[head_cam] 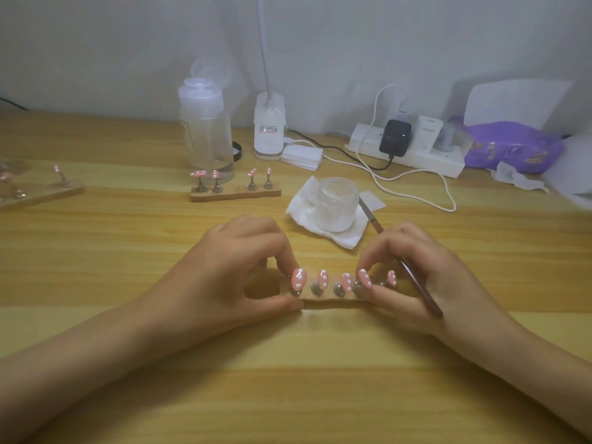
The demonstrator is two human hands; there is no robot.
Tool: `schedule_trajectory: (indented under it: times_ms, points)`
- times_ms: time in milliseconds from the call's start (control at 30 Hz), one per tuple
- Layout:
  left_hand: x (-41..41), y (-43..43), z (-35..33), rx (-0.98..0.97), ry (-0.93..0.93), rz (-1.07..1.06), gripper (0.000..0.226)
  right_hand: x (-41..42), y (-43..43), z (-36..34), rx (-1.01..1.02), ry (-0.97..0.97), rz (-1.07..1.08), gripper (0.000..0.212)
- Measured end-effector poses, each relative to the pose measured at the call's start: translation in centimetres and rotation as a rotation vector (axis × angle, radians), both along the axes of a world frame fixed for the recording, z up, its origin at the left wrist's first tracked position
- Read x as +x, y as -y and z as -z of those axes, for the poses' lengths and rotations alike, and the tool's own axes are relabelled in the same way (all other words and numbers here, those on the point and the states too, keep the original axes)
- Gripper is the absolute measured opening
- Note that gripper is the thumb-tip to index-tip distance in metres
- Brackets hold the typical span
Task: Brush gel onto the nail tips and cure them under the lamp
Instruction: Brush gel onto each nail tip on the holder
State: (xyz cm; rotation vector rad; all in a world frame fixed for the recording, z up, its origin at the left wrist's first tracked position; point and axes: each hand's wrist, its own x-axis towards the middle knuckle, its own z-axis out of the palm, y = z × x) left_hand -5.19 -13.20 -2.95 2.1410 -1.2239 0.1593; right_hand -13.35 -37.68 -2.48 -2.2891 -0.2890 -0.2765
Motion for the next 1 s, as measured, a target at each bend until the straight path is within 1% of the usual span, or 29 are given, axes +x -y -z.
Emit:
schedule_trajectory:
  times_ms: [267,400,500,633,833,1000]
  points:
    - [-0.01,0.13,-0.06,-0.002,0.012,0.033,0.015,-0.05,0.09,0.28,0.066,0.004,0.0,0.011]
    - [0.0,0.17,-0.16,-0.004,-0.008,0.047,0.016,-0.04,0.08,0.26,0.019,0.02,-0.006,0.015]
    - [0.0,0.14,-0.25,-0.003,-0.046,0.051,0.018,-0.12,0.11,0.24,0.02,0.028,-0.013,0.017]
    - [-0.02,0.21,-0.24,-0.009,-0.067,0.046,0.023,-0.09,0.21,0.14,0.01,0.026,-0.01,0.016]
    - [0.03,0.26,-0.15,-0.019,-0.046,0.06,0.023,-0.03,0.05,-0.04,0.058,-0.001,-0.006,0.012]
    - [0.03,0.25,-0.11,-0.022,-0.043,0.06,0.025,0.01,0.13,-0.19,0.078,0.0,-0.012,0.02]
